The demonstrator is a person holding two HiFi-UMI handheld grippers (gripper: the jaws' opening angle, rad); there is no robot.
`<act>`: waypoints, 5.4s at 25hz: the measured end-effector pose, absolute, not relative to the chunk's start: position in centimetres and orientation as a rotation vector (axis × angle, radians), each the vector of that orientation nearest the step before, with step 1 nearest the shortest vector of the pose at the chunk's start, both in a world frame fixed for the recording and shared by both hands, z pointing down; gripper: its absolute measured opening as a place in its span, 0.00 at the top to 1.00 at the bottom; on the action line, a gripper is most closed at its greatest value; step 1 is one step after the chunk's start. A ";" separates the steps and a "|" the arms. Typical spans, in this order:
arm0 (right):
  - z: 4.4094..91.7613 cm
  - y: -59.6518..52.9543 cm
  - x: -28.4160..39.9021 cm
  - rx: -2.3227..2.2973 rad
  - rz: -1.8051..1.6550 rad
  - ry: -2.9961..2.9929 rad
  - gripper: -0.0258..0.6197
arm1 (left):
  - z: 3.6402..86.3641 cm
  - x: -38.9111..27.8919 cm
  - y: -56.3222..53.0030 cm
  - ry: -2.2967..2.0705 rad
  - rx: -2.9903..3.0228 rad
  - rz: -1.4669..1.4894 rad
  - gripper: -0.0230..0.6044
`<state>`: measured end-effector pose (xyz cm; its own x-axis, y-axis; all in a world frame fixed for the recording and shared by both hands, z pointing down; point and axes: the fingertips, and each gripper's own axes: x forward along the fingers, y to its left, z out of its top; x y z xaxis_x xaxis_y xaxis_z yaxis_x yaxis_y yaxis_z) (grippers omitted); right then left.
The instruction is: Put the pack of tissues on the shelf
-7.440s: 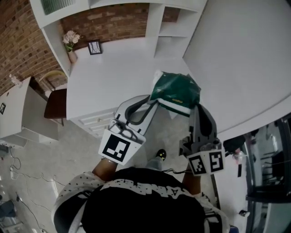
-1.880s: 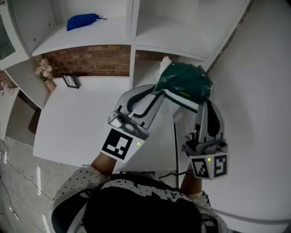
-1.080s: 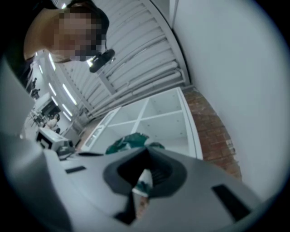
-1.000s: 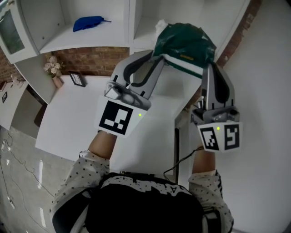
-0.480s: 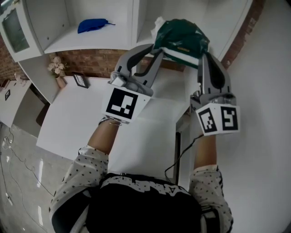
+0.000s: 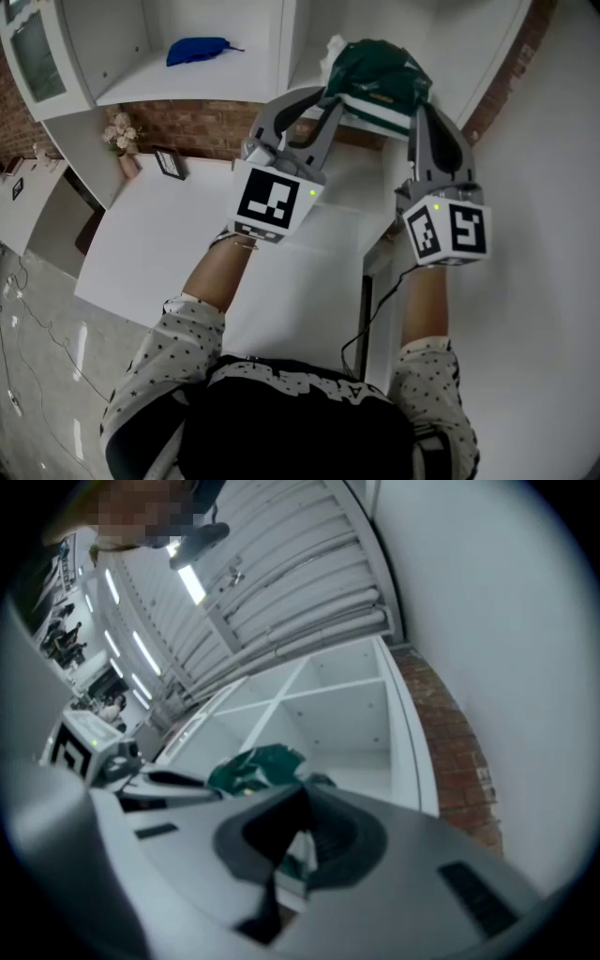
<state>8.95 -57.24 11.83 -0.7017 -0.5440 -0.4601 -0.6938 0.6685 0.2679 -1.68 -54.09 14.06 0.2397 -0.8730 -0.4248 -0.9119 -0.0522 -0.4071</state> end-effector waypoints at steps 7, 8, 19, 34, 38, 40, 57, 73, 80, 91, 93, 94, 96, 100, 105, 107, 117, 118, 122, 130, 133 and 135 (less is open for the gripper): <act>12.0 -57.6 8.9 -0.963 0.643 2.574 0.91 | 14.3 -2.0 -54.9 1.690 -1.897 0.083 0.82; 12.0 -57.6 9.0 -0.957 0.650 2.578 0.91 | 14.3 -2.1 -54.9 1.699 -1.894 0.081 0.82; 13.4 -57.1 10.4 -1.021 0.722 2.604 0.75 | 14.3 -2.3 -55.6 1.761 -1.885 0.066 0.82; 14.1 -59.5 9.3 -1.261 0.926 2.629 0.78 | 14.3 -1.8 -57.2 1.724 -1.870 -0.033 0.78; 14.1 -60.1 9.0 -1.294 0.929 2.636 0.78 | 14.5 -2.1 -57.5 1.720 -1.867 -0.067 0.77; 14.1 -60.3 8.9 -1.311 0.932 2.637 0.78 | 14.8 -2.3 -57.8 1.721 -1.870 -0.080 0.76; 14.5 -61.8 7.4 -1.341 0.944 2.674 0.78 | 16.0 -3.6 -57.4 1.745 -1.828 -0.142 0.71; 14.7 -62.7 6.6 -1.380 0.991 2.691 0.78 | 16.4 -4.8 -58.4 1.801 -1.805 -0.200 0.71; 14.7 -63.0 6.3 -1.402 1.022 2.713 0.78 | 16.1 -5.1 -58.7 1.827 -1.798 -0.194 0.71; 14.8 -63.4 5.9 -1.435 1.079 2.752 0.78 | 15.7 -5.3 -59.0 1.851 -1.780 -0.247 0.72; 14.9 -63.5 5.8 -1.439 1.081 2.758 0.78 | 15.6 -5.4 -59.0 1.852 -1.781 -0.246 0.72; 14.9 -63.6 5.8 -1.440 1.083 2.760 0.78 | 15.6 -5.5 -59.1 1.855 -1.780 -0.247 0.72; 15.0 -63.8 5.7 -1.444 1.091 2.764 0.78 | 15.5 -5.6 -59.2 1.860 -1.777 -0.254 0.73; 15.1 -64.0 5.5 -1.453 1.100 2.771 0.78 | 15.4 -5.6 -59.5 1.866 -1.764 -0.286 0.75; 15.1 -64.0 5.5 -1.450 1.097 2.766 0.78 | 15.3 -5.6 -59.8 1.870 -1.762 -0.295 0.76; 15.1 -64.0 5.5 -1.449 1.096 2.762 0.78 | 15.3 -5.6 -59.7 1.868 -1.765 -0.288 0.76; 14.8 -62.1 6.6 -1.398 1.031 2.692 0.77 | 16.6 -5.4 -58.5 1.858 -1.784 -0.244 0.76; 14.7 -61.6 6.7 -1.384 1.021 2.684 0.77 | 16.7 -5.4 -58.4 1.861 -1.787 -0.240 0.76; 14.4 -60.2 6.8 -1.334 0.967 2.675 0.77 | 16.9 -5.5 -57.6 1.868 -1.819 -0.202 0.76; 17.0 -58.4 7.4 -1.197 0.739 2.723 0.89 | 16.8 -4.4 -54.4 1.810 -1.864 -0.126 0.86; 17.9 -57.0 7.3 -1.138 0.690 2.740 0.90 | 17.6 -4.1 -53.4 1.785 -1.903 -0.127 0.90; 18.4 -55.7 7.3 -1.089 0.658 2.745 0.90 | 18.2 -4.0 -52.7 1.770 -1.935 -0.133 0.91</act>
<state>7.32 -55.69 18.40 -0.7350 -0.6256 -0.2615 -0.6762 0.6474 0.3516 -3.96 -52.66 18.19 0.1458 -0.9538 -0.2628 -0.9038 -0.0204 -0.4275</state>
